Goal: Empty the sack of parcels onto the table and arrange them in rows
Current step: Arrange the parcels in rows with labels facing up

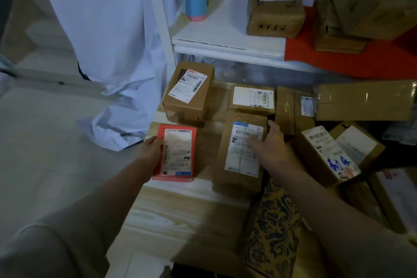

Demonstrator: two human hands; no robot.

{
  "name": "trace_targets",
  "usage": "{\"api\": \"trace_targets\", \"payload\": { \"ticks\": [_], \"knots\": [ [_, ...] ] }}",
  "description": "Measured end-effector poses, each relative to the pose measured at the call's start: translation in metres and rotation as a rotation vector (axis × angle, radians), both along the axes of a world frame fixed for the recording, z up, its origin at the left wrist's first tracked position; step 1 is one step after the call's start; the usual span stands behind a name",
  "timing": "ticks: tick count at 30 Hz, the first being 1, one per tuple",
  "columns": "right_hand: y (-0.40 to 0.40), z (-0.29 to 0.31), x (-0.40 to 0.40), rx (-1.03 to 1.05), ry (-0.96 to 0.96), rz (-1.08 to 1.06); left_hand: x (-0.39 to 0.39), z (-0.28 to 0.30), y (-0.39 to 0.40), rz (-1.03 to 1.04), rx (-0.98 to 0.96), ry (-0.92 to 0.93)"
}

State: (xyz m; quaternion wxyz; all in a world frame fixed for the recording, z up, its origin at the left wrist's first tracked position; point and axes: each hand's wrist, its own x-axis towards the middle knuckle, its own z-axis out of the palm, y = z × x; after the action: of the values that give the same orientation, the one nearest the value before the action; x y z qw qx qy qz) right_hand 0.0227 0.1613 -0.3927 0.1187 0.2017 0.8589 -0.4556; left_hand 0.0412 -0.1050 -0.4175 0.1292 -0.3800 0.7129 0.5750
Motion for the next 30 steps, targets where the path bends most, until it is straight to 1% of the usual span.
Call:
{"api": "trace_targets", "payload": {
  "ticks": [2, 3, 5, 6, 7, 9, 11, 14, 19, 25, 30],
  "knots": [
    [-0.004, -0.001, 0.002, -0.036, -0.015, -0.014, -0.001, -0.011, -0.001, -0.005, -0.237, 0.035],
    [-0.005, -0.002, 0.003, -0.041, -0.026, -0.016, -0.001, -0.015, -0.001, -0.031, -0.396, 0.036],
    [-0.005, -0.003, 0.005, -0.040, -0.053, -0.016, 0.000, -0.021, 0.007, -0.166, -0.697, 0.021],
    [-0.004, -0.003, 0.005, -0.042, -0.067, -0.012, 0.003, -0.023, 0.013, -0.271, -0.793, 0.010],
    [-0.003, -0.002, 0.005, -0.049, -0.087, -0.007, 0.006, -0.025, 0.021, -0.386, -0.840, -0.006],
    [-0.002, -0.001, 0.006, -0.073, -0.127, 0.003, 0.013, -0.031, 0.034, -0.578, -0.874, -0.068],
    [-0.003, -0.001, 0.008, -0.084, -0.154, 0.019, 0.015, -0.036, 0.036, -0.630, -0.899, -0.113],
    [-0.008, 0.000, 0.010, -0.107, -0.171, 0.060, 0.005, -0.036, 0.030, -0.546, -0.880, -0.098],
    [-0.030, 0.006, 0.009, -0.131, -0.179, 0.143, -0.017, -0.035, 0.020, -0.393, -0.760, -0.001],
    [-0.063, 0.004, 0.003, -0.207, -0.167, 0.138, -0.019, -0.031, 0.005, -0.412, -0.718, 0.057],
    [-0.071, 0.000, 0.001, -0.210, -0.143, 0.173, -0.022, -0.027, -0.009, -0.458, -0.655, 0.038]
  ]
}}
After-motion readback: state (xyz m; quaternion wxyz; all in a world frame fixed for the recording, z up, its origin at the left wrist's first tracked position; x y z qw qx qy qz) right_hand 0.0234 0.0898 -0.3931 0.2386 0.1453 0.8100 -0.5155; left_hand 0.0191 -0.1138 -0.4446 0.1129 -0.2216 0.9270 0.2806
